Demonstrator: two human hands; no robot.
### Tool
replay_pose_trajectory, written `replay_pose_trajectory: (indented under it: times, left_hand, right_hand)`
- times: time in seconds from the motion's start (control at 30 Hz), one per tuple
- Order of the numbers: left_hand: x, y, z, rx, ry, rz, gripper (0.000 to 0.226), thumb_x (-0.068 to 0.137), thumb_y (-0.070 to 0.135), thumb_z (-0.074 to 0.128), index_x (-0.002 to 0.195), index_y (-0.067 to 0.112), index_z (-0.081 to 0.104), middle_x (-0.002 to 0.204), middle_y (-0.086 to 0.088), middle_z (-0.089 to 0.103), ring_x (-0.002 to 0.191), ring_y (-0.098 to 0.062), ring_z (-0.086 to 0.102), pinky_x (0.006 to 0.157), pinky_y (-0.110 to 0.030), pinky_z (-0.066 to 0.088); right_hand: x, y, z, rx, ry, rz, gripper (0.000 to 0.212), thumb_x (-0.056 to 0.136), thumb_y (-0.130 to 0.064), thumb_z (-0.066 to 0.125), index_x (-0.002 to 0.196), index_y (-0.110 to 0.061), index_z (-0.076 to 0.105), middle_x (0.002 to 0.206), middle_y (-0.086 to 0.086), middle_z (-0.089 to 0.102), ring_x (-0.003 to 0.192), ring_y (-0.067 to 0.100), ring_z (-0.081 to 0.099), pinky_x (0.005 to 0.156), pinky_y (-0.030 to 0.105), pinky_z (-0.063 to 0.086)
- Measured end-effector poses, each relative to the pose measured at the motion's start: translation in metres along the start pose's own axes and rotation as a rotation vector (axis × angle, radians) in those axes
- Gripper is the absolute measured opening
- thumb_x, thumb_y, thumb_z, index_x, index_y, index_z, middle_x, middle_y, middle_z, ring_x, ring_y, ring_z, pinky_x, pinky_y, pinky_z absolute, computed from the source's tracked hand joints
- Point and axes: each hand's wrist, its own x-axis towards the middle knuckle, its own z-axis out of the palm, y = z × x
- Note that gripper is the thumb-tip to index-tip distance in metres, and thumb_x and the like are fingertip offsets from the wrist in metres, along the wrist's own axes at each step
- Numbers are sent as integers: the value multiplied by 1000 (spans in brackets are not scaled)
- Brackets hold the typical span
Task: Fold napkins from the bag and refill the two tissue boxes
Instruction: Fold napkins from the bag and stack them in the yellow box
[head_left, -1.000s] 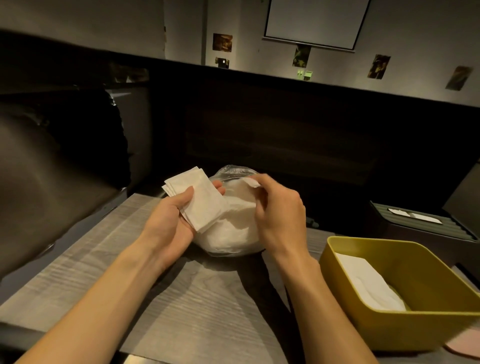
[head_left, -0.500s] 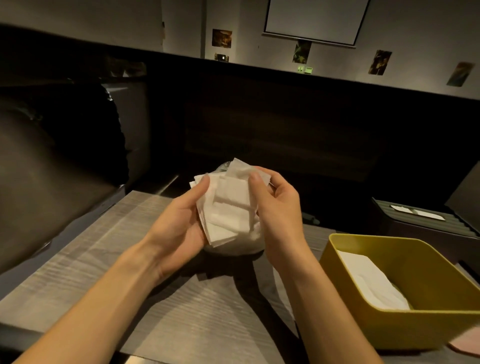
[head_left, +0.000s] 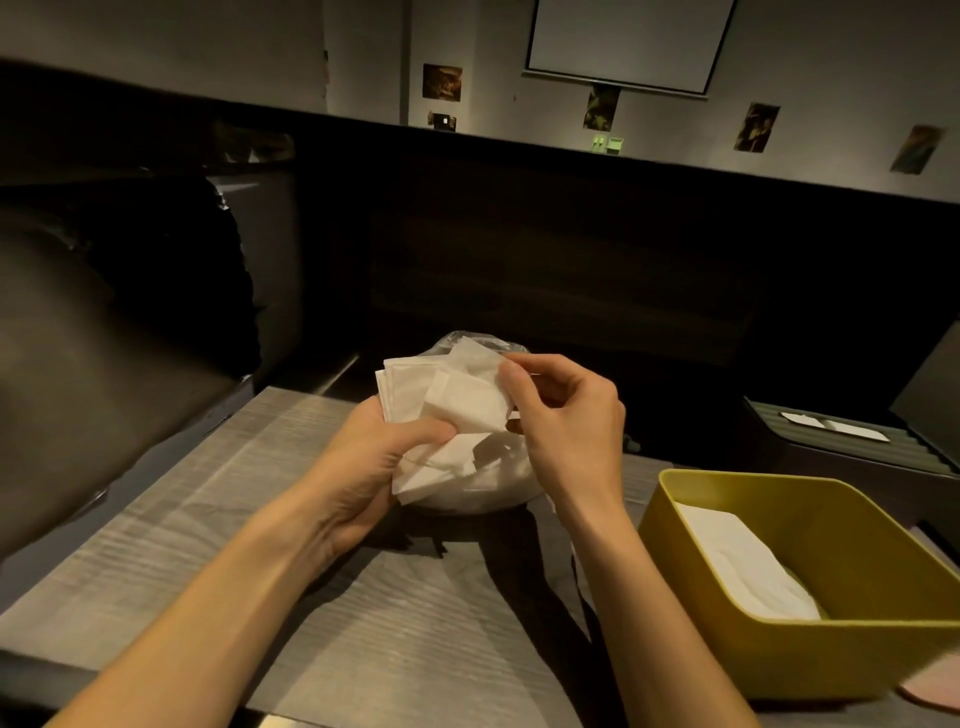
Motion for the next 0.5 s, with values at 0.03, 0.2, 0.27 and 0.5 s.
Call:
replay_pose_trajectory:
  times: [0.03, 0.2, 0.27, 0.5]
  left_hand:
    - [1, 0, 0, 2, 4, -1, 40, 89, -6, 65, 126, 12, 65, 113, -12, 77, 105, -29, 75, 84, -39, 63]
    - [3, -1, -2, -24, 34, -20, 40, 90, -1, 68, 128, 9, 64, 113, -13, 77, 104, -28, 75, 80, -36, 64]
    - [4, -1, -3, -32, 36, -26, 42, 90, 1, 69, 130, 11, 63, 114, -11, 77, 104, -27, 75, 80, -35, 64]
    - [3, -2, 1, -29, 78, 3, 33, 93, 3, 66, 123, 16, 66, 106, -7, 79, 98, -22, 76, 71, -34, 63]
  right_hand:
    - [0, 0, 1, -30, -5, -19, 7, 97, -33, 72, 102, -35, 77, 92, -20, 74, 95, -2, 70, 83, 35, 63]
    - [0, 0, 4, -117, 48, -87, 7, 98, -34, 70, 97, -41, 68, 88, -22, 69, 91, -2, 67, 77, 32, 62]
    - [1, -1, 2, -89, 105, -93, 6, 99, -34, 69, 97, -41, 68, 89, -19, 70, 90, 1, 68, 78, 31, 62]
    - [-9, -16, 1, -69, 95, -608, 14, 98, -18, 69, 109, -11, 73, 103, -13, 69, 96, -1, 67, 75, 13, 52]
